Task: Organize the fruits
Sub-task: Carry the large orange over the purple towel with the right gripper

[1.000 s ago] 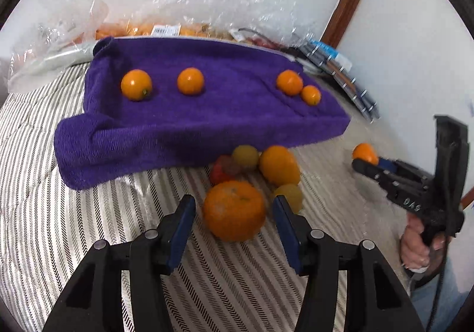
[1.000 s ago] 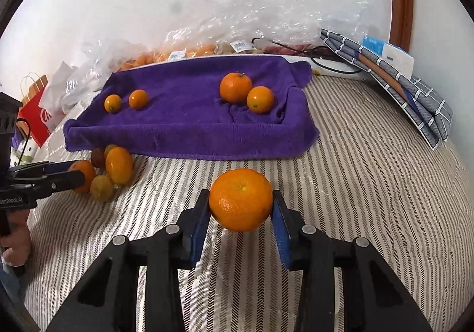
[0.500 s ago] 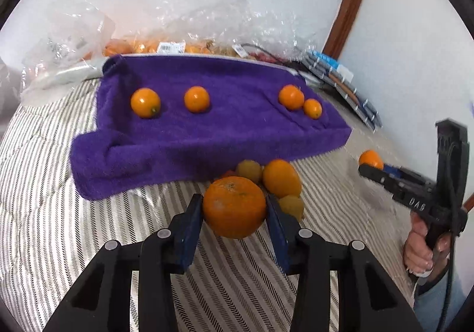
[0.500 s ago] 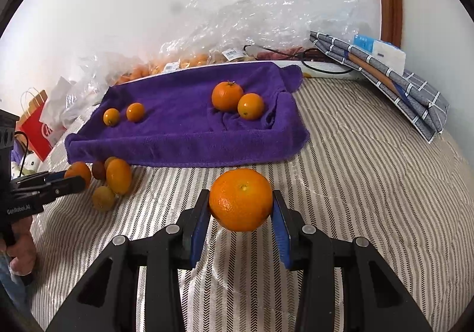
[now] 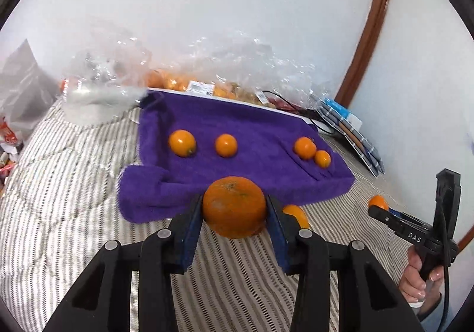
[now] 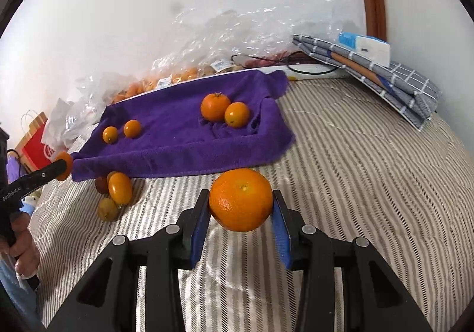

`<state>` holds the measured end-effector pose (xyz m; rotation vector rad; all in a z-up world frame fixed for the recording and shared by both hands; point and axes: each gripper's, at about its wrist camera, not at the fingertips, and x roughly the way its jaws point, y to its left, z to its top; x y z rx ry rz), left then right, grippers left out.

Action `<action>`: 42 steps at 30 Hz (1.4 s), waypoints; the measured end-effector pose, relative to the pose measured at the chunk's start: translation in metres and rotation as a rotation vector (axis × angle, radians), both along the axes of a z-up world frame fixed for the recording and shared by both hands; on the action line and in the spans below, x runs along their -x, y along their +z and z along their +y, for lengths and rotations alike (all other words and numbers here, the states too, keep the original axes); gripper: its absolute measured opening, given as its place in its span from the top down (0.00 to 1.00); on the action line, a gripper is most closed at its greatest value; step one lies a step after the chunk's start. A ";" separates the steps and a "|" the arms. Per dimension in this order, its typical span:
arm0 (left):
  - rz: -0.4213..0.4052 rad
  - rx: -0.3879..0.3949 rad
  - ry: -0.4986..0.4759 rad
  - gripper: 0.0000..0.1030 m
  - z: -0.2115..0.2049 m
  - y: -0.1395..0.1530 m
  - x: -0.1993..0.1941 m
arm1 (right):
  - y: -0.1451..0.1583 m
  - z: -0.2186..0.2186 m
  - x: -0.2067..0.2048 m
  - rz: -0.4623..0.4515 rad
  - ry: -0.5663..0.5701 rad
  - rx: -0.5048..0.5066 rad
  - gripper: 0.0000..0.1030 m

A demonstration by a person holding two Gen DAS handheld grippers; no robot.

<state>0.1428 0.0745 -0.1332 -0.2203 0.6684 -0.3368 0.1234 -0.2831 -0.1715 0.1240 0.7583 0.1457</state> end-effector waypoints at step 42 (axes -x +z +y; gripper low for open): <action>0.091 -0.124 0.179 0.61 -0.019 -0.016 -0.096 | -0.003 0.065 -0.125 0.037 0.119 0.051 0.61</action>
